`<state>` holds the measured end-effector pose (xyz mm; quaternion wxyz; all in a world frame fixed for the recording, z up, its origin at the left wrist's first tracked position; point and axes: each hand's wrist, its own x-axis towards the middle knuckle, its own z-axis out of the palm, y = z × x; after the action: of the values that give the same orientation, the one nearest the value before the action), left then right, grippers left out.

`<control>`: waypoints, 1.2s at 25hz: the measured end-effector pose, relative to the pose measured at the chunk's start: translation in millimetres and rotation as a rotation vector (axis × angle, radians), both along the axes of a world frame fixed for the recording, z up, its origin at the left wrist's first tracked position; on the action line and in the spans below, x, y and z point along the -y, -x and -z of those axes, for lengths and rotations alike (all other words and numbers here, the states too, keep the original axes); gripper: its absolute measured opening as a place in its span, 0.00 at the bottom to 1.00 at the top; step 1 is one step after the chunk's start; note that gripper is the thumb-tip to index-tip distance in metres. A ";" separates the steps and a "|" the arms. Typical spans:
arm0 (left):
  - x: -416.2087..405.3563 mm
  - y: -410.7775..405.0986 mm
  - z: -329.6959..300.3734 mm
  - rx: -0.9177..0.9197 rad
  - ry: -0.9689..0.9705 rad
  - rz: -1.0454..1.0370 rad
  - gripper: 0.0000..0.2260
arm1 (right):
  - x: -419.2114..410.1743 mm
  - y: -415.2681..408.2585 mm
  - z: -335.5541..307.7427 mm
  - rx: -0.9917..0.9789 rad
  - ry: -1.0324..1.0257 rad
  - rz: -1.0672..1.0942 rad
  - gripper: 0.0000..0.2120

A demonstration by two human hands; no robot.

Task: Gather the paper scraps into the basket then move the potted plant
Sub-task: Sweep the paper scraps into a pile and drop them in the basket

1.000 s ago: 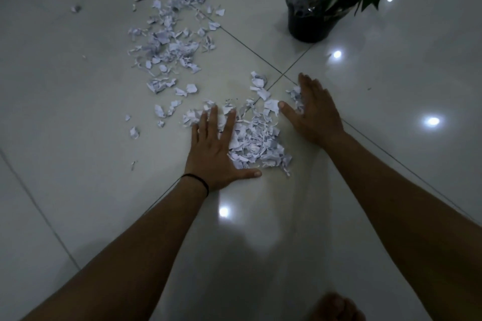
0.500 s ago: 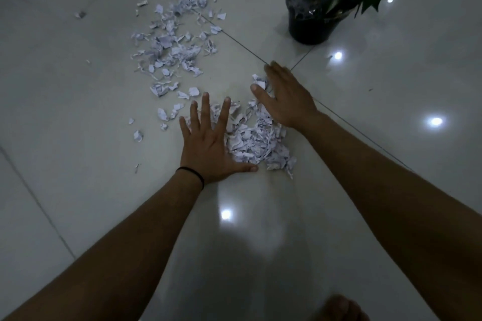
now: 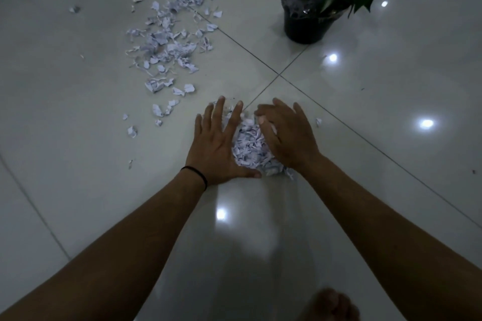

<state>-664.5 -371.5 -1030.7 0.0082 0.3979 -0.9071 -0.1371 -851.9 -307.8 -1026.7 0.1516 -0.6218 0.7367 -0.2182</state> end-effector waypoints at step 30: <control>-6.1 -11.4 24.1 -0.160 0.087 0.175 0.37 | -29.6 5.6 42.1 -0.140 0.038 -0.294 0.50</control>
<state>-653.1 -365.4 -1054.8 0.0859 0.3043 -0.9398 -0.1292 -857.5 -278.1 -1068.8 0.1183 -0.7392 0.6424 -0.1640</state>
